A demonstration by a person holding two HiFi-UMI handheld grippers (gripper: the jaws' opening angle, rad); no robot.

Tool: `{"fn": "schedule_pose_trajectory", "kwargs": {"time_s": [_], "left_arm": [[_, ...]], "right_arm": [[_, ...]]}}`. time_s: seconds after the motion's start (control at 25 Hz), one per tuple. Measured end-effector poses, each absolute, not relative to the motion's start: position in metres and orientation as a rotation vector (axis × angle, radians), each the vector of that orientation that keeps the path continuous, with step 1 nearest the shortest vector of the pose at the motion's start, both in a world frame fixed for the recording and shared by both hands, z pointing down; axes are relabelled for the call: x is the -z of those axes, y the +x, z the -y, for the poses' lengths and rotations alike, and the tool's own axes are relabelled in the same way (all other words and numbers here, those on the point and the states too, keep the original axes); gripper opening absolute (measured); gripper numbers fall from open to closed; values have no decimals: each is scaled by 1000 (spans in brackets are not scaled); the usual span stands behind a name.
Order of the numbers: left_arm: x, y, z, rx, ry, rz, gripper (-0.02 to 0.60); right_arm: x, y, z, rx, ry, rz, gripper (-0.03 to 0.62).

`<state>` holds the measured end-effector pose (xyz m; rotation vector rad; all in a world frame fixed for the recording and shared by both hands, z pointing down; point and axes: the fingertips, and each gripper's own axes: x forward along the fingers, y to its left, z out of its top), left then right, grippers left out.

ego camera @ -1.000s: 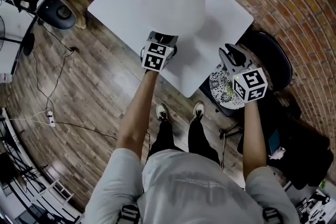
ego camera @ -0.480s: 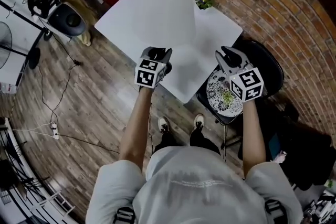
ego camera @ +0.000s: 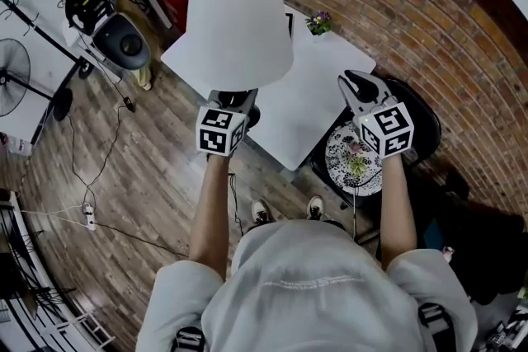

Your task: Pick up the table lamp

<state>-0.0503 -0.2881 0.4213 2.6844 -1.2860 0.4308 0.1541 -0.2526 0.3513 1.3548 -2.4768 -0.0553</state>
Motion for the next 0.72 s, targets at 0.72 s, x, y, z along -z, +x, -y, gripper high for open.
{"fn": "schedule_pose_trajectory", "kwargs": {"time_s": [0.72], "left_arm": [[-371,-64,243,-381,2801,1334,150]], "right_arm": [[-313,116,231,242,1322,2507,2]]}}
